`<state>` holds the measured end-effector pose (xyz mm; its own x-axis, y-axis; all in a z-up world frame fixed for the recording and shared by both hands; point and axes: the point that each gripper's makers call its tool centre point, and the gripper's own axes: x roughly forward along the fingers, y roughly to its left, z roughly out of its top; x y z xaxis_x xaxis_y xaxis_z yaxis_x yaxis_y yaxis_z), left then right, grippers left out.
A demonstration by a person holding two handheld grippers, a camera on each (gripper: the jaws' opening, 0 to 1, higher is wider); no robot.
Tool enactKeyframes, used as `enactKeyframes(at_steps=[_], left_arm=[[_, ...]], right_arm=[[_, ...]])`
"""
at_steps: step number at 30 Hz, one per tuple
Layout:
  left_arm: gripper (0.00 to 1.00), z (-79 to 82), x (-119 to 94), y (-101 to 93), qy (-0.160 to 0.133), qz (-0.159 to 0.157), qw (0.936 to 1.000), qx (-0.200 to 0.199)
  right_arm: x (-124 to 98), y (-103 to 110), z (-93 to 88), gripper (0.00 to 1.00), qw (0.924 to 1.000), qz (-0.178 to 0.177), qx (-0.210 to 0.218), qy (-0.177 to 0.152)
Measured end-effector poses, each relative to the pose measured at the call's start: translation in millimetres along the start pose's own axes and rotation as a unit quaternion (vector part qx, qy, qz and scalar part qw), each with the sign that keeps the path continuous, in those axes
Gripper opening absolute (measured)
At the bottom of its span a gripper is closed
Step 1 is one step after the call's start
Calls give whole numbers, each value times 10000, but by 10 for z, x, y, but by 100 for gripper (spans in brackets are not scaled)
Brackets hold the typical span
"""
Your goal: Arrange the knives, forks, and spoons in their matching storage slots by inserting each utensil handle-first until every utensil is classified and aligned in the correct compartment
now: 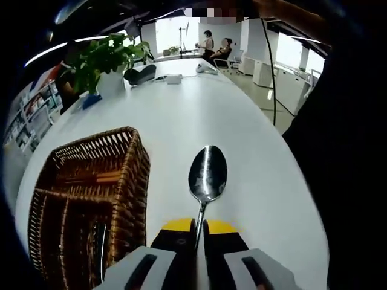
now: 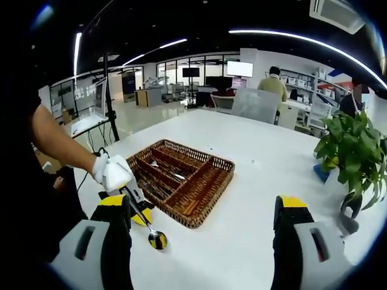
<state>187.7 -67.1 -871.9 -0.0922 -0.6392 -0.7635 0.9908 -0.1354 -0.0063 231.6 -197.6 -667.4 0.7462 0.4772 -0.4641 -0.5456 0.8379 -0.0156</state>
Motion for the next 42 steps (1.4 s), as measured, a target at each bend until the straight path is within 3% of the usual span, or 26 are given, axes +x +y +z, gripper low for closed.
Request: enactKeyframes(at_steps=[5,7,9,12,20,32,39,42], left_arm=[[2,-9,5,29,5,30,10000,-3],[1,-4,-1,31,19,62,9996,-259],[0,-4,4,24,70,73,9999,18],[0,-11,-3,4,168,74,9998,81],[0,38,-120,-31,285,16,9996,-88],[0,100,-444,-52,518,-23,9985,-198],[0,174,-758,-35,602,100,9978,-253],[0,237,-881,-67,563,4,9977,-368]], right_arm=[[2,13,7,100,10000,7,-3,-6],[-2,18,12,100,10000,7,-4,-15],[-7,20,14,100,10000,5,-10,-15],[-17,22,10,100,10000,5,-14,-5],[-8,69,22,100,10000,57,-64,7],[4,127,92,100,9998,120,-126,-52],[10,173,145,100,9995,173,-241,-75],[10,194,194,100,9996,218,-134,-147]])
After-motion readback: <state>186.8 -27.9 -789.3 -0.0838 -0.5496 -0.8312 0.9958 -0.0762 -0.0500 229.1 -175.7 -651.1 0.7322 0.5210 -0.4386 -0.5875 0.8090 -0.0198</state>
